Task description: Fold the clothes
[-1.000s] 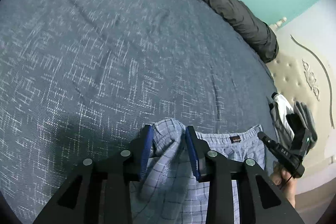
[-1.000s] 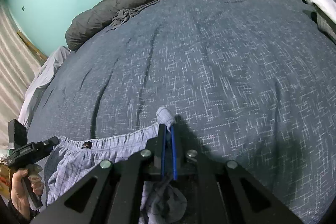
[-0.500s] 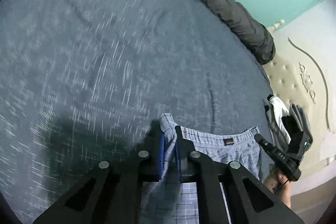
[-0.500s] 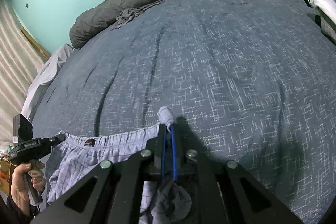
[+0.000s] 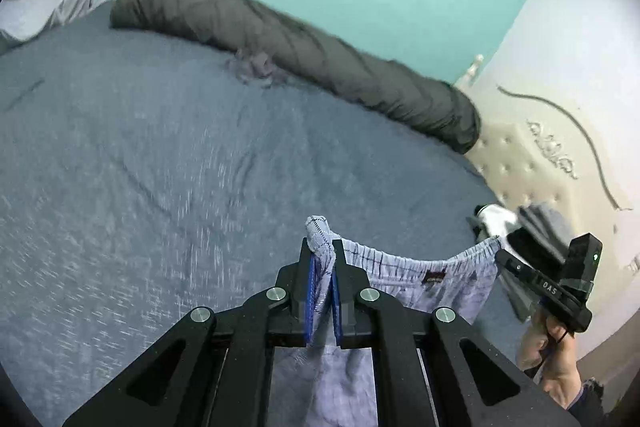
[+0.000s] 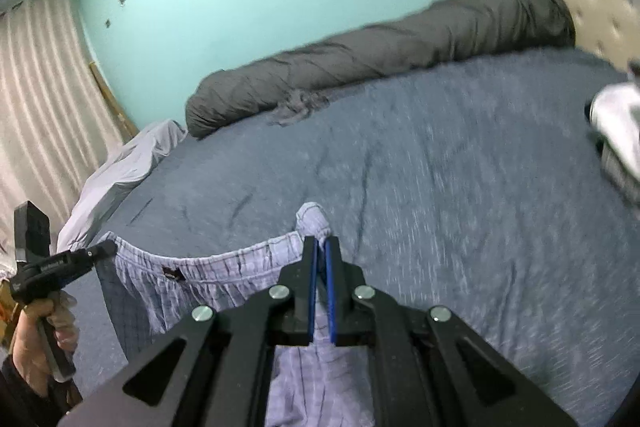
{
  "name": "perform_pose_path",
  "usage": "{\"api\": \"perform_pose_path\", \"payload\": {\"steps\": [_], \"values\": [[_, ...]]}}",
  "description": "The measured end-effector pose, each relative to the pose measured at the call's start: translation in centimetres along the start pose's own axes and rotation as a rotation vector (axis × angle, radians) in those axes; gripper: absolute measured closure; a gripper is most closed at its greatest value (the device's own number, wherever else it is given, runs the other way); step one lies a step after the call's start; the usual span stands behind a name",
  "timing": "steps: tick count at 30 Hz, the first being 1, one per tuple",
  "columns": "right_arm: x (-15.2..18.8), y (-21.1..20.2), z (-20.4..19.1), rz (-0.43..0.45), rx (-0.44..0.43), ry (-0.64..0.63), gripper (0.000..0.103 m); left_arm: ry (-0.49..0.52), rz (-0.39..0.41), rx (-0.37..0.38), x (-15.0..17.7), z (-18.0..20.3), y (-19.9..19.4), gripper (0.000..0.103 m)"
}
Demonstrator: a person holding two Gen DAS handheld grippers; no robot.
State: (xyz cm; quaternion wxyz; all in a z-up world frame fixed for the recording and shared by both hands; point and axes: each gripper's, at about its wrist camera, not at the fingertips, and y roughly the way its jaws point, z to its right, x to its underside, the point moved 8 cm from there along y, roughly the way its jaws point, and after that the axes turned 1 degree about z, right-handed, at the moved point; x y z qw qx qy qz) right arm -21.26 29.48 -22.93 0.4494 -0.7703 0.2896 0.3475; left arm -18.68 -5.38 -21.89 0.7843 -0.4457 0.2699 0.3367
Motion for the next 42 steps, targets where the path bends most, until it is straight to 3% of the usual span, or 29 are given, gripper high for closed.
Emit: {"api": "perform_pose_path", "payload": {"steps": [16, 21, 25, 28, 34, 42], "values": [[-9.4, -15.2, -8.0, 0.195, -0.047, -0.143, 0.100, 0.151, 0.189, 0.021, -6.4, 9.9, -15.6, 0.096], [-10.3, -17.0, -9.1, 0.174, -0.046, -0.187, 0.100, 0.145, 0.147, 0.014, -6.1, 9.4, -15.5, 0.096], [-9.2, -14.8, -8.0, 0.108, -0.026, -0.184, 0.100, 0.129, 0.085, -0.006, -5.2, 8.2, -13.7, 0.096], [-7.7, -11.4, -6.2, 0.031, -0.013, -0.160, 0.100, 0.097, -0.005, -0.041, -3.4, 5.8, -9.2, 0.096], [-2.3, -0.8, -0.6, -0.162, 0.069, -0.133, 0.100, 0.064, -0.133, -0.121, 0.1, 0.7, 0.8, 0.096], [-1.2, 8.9, 6.5, -0.237, 0.156, -0.087, 0.100, 0.049, -0.191, -0.151, 1.2, -2.6, 7.9, 0.096]]}}
